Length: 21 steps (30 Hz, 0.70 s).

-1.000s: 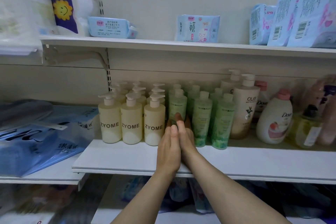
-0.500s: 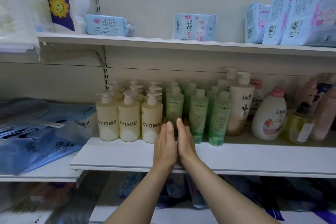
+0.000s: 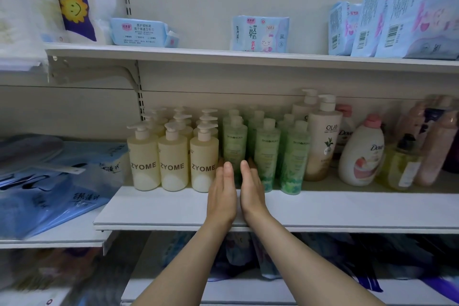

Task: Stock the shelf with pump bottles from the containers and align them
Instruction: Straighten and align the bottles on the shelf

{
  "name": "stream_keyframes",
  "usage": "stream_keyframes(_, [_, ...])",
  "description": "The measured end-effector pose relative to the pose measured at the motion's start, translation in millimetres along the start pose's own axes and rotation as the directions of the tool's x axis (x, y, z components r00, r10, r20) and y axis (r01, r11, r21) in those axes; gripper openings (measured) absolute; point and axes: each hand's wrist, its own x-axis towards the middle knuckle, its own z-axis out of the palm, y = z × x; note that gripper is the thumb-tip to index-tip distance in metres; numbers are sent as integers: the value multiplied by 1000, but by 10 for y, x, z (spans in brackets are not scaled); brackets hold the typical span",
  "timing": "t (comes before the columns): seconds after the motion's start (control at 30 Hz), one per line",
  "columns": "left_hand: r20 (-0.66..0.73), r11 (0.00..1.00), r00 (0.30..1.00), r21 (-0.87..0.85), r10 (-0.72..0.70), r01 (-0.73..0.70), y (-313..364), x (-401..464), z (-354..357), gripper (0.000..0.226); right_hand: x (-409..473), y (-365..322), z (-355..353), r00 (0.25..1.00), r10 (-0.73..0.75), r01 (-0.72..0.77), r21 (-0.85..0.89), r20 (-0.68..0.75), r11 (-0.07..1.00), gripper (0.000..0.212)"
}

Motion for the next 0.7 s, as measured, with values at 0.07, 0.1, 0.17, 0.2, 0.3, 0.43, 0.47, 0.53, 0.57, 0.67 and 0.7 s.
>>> stream_keyframes(0.07, [-4, 1000, 1000, 12, 14, -14, -8, -9, 0, 62, 3, 6, 5, 1000, 8, -8, -7, 3, 1000, 40])
stream_keyframes(0.1, [-5, 1000, 1000, 13, 25, -25, -12, -15, 1, 62, 2, 7, 4, 1000, 10, -10, -4, 4, 1000, 40])
stream_keyframes(0.17, [-6, 999, 999, 10, 39, -39, -13, -28, -1, 63, 4, 2, 2, 1000, 13, -13, 16, 6, 1000, 41])
stream_keyframes(0.2, [-9, 999, 999, 12, 43, -43, -6, -36, -2, 62, 5, -4, 1, 1000, 13, -13, 23, 7, 1000, 41])
stream_keyframes(0.3, [-26, 998, 999, 39, 42, -41, 49, -80, -6, 48, -6, -17, 0, 1000, 10, -10, 27, 21, 1000, 42])
stream_keyframes(0.43, [-43, 996, 998, 68, 53, -50, 65, -81, 9, 44, 12, -19, 11, 999, 15, -16, 30, 48, 999, 46])
stream_keyframes(0.47, [-37, 997, 998, 59, 55, -53, 52, -72, 10, 48, 25, -18, 19, 998, 15, -16, 32, 53, 999, 47])
stream_keyframes(0.53, [-28, 998, 998, 41, 54, -53, 36, -43, 7, 55, 47, -26, 34, 998, 7, -9, 38, 56, 999, 45])
stream_keyframes(0.57, [-25, 998, 998, 38, 54, -53, 33, -35, 5, 55, 50, -40, 46, 998, 2, -5, 41, 56, 999, 46])
stream_keyframes(0.67, [-24, 998, 999, 46, 47, -46, 63, -42, 4, 40, 73, -70, 70, 998, 4, -4, 6, 59, 1000, 52])
stream_keyframes(0.7, [-21, 998, 999, 52, 43, -42, 73, -44, 6, 35, 93, -78, 64, 999, 4, -3, -17, 54, 1000, 46])
